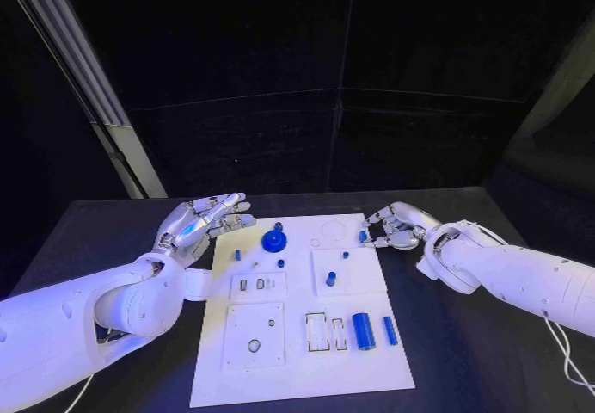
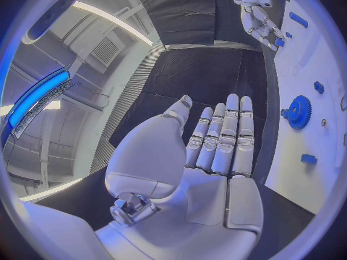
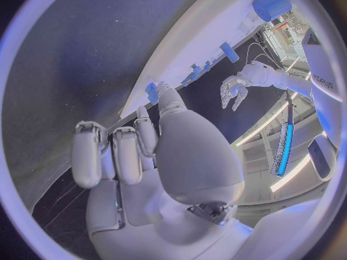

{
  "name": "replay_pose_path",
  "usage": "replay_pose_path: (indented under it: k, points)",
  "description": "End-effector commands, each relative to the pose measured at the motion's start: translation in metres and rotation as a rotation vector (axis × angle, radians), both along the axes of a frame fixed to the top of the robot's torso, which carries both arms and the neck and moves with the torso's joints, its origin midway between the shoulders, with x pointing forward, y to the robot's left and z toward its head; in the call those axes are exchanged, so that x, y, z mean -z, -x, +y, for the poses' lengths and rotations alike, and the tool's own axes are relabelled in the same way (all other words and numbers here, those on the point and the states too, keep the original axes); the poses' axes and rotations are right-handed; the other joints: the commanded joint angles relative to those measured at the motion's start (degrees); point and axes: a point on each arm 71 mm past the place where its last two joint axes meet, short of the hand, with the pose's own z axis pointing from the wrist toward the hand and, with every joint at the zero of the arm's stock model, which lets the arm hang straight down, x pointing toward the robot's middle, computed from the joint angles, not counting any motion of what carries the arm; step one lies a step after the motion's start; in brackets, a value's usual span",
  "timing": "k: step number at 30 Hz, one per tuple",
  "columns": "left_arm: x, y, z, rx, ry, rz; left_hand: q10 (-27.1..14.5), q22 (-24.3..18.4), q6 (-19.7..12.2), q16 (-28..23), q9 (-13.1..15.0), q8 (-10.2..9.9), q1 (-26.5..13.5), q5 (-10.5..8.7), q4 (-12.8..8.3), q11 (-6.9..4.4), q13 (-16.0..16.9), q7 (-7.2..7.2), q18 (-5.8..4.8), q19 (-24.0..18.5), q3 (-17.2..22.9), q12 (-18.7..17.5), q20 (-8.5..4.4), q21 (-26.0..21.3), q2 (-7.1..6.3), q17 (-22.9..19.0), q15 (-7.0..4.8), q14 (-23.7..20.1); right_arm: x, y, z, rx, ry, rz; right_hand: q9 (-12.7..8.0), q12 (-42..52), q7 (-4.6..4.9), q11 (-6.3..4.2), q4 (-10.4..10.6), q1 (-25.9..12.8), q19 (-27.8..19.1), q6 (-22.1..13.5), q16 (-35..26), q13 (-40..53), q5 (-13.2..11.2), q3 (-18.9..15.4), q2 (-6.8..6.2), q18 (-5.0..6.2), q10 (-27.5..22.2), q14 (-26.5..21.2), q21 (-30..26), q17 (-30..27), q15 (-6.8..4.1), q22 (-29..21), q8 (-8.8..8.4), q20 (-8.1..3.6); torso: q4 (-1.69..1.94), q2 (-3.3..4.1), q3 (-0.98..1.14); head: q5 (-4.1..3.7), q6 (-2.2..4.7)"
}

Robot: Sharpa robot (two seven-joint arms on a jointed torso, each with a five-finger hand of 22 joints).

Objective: Assemble the parts on the task board

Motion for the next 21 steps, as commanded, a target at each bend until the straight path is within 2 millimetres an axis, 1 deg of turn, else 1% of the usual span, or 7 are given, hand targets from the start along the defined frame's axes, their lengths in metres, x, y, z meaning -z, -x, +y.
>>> replay_pose_path:
  k: [1,5,9,11,14,17,21]
  points:
    - [-0.0012,0.0001,-0.0014,0.017,0.003,-0.008,0.5,-0.1,0.5,-0.2,0.1,0.1,0.2,-0.12,-0.5,-0.11,0.1,0.45,0.45,0.4,0.0,0.3,-0.12,-0.2,0.51,0.1,0.04,0.4,-0.0006,-0.0002,0.0033,-0.026,-0.010,0.001,0.1,0.5,-0.18,-0.10,-0.1,0.0,0.5,0.6,0.4,0.2,-0.4,-0.1,0.82,0.01,0.8,3.8,0.2,5.1,-0.15,3.5,0.48,0.13,-0.03,-0.04,-0.03,0.02,-0.07]
    - [-0.0011,0.0001,-0.0014,0.018,0.003,-0.006,0.5,-0.1,0.5,-0.2,0.1,0.1,0.2,-0.12,-0.5,-0.11,0.1,0.45,0.45,0.4,0.0,0.3,-0.12,-0.2,0.51,0.1,0.04,0.4,0.0009,-0.0006,0.0052,-0.036,-0.009,0.016,0.3,1.1,-0.47,-0.34,-0.3,0.4,0.8,1.8,0.6,0.7,-1.5,0.1,1.65,-0.07,1.2,3.9,0.4,5.5,-0.33,3.8,0.85,0.01,-0.05,-0.07,-0.04,-0.01,0.14]
    - [-0.0010,0.0002,-0.0012,0.017,0.002,-0.005,0.4,-0.1,0.5,-0.2,0.0,0.1,0.2,-0.13,-0.5,-0.09,0.0,0.48,0.45,0.4,0.0,0.3,-0.12,-0.2,0.51,0.1,0.05,0.4,0.0020,-0.0011,0.0065,-0.041,-0.005,0.024,0.3,1.5,-0.70,-0.58,-0.8,1.2,1.1,3.1,0.8,1.1,-3.0,0.6,2.64,-0.16,1.5,4.0,0.6,5.9,-0.53,4.3,1.04,-0.19,-0.08,-0.07,-0.01,-0.09,0.25]
    - [-0.0010,0.0002,-0.0012,0.018,0.002,-0.005,0.4,-0.1,0.4,-0.2,0.0,0.1,0.1,-0.13,-0.5,-0.06,0.0,0.54,0.44,0.4,0.1,0.2,-0.13,-0.2,0.49,0.1,0.06,0.4,0.0023,-0.0012,0.0067,-0.042,-0.003,0.026,0.3,1.6,-0.76,-0.64,-1.0,1.4,1.2,3.6,0.9,1.2,-3.4,0.9,2.99,-0.19,1.5,4.1,0.6,6.0,-0.59,4.4,1.12,-0.25,-0.02,-0.06,-0.02,-0.22,0.21]
    - [-0.0010,0.0002,-0.0011,0.017,0.001,-0.004,0.4,-0.1,0.4,-0.2,0.0,0.1,0.1,-0.13,-0.5,-0.06,0.0,0.54,0.44,0.4,0.1,0.2,-0.13,-0.2,0.49,0.1,0.06,0.4,0.0028,-0.0014,0.0073,-0.046,0.002,0.029,0.3,1.9,-0.91,-0.78,-1.3,2.0,1.3,4.5,1.0,1.5,-4.0,1.5,3.60,-0.24,1.7,4.1,0.7,6.2,-0.70,4.6,1.24,-0.35,0.02,-0.06,-0.03,-0.21,0.13]
    - [-0.0009,0.0002,-0.0008,0.017,0.001,-0.003,0.4,-0.1,0.4,-0.2,0.0,0.1,0.1,-0.13,-0.5,-0.06,0.0,0.54,0.44,0.4,0.1,0.2,-0.13,-0.2,0.49,0.1,0.06,0.4,0.0032,-0.0015,0.0081,-0.051,0.008,0.031,0.3,2.1,-1.21,-1.03,-1.8,2.8,1.5,5.8,1.1,1.7,-5.1,2.4,4.40,-0.28,1.8,4.2,0.8,6.4,-0.91,4.8,1.45,-0.52,-0.04,-0.05,0.01,-0.10,0.06]
    - [-0.0008,0.0001,-0.0007,0.017,0.000,-0.002,0.4,-0.1,0.4,-0.2,0.0,0.1,0.1,-0.13,-0.5,-0.06,0.0,0.54,0.44,0.4,0.1,0.2,-0.13,-0.2,0.49,0.1,0.06,0.4,0.0034,-0.0016,0.0088,-0.054,0.014,0.030,0.3,2.4,-1.46,-1.24,-2.3,3.2,1.6,6.6,1.2,2.0,-5.6,3.2,4.87,-0.33,1.9,4.2,0.9,6.6,-1.07,5.1,1.53,-0.66,-0.08,-0.06,0.01,-0.06,-0.04]
